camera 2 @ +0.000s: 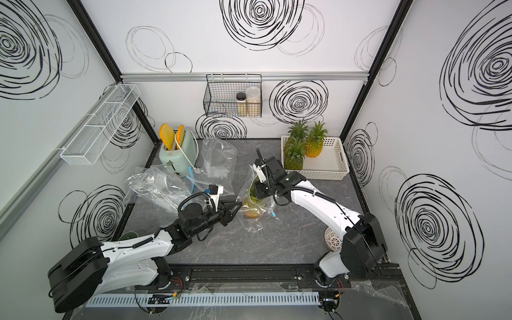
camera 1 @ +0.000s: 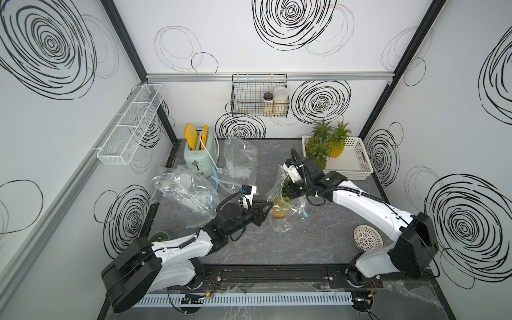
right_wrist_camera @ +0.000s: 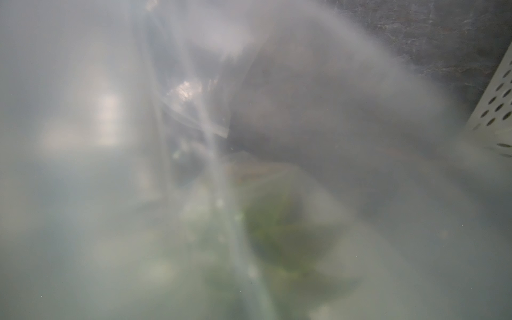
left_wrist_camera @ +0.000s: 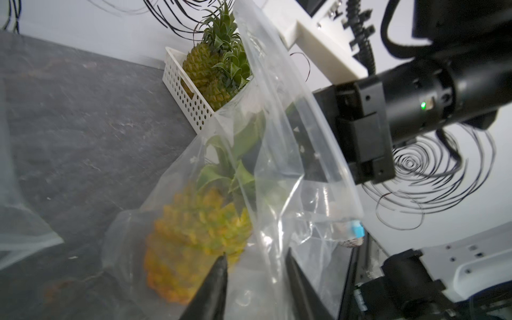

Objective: Open the zip-top bag and take out the pineapple
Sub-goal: Pick up the pineapple from the zipper food storage bag.

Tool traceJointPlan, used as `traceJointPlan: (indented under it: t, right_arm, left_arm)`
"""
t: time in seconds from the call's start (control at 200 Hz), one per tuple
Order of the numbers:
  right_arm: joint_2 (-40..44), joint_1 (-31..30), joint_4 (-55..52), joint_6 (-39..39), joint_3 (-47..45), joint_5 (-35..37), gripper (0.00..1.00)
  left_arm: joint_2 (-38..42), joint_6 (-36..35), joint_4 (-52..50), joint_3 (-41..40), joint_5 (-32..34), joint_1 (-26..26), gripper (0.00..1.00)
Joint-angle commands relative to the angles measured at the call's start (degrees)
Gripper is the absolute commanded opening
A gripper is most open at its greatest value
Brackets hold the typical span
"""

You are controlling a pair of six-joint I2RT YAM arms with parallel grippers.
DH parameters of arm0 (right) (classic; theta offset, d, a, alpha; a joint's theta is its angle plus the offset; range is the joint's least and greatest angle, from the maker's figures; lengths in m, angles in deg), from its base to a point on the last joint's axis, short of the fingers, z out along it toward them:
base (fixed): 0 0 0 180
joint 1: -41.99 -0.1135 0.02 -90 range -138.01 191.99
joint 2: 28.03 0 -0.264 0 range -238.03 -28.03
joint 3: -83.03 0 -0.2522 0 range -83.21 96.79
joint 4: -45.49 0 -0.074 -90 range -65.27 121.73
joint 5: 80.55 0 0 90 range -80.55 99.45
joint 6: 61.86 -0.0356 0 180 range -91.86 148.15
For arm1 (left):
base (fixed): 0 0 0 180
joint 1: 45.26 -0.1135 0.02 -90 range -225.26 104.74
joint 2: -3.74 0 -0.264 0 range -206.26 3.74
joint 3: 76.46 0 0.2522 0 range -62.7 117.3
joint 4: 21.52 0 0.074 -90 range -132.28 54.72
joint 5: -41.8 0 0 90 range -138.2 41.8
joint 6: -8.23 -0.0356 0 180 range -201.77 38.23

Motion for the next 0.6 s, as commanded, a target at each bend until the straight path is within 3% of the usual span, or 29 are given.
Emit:
traceJointPlan:
  t: [0.0, 0.095, 0.32, 0.59]
  right_arm:
    - [2.9, 1.8, -1.3, 0.7, -0.8, 0.6, 0.02]
    - [5.6, 4.1, -1.3, 2.6, -0.2, 0.7, 0.0]
    - [10.7, 9.5, -0.8, 6.0, 3.5, -3.4, 0.0]
    - [11.2, 10.7, -4.0, 8.0, 12.8, -7.4, 0.0]
  left_arm:
    - [2.2, 0.2, -0.2, 0.6, 0.3, -0.4, 0.57]
    - [4.6, 0.9, -1.0, 0.5, -1.8, -1.3, 0.7]
    - [9.8, 4.4, -0.8, -1.3, -10.9, -2.9, 0.83]
    - [5.2, 17.4, 19.9, -10.7, -13.9, -2.6, 0.94]
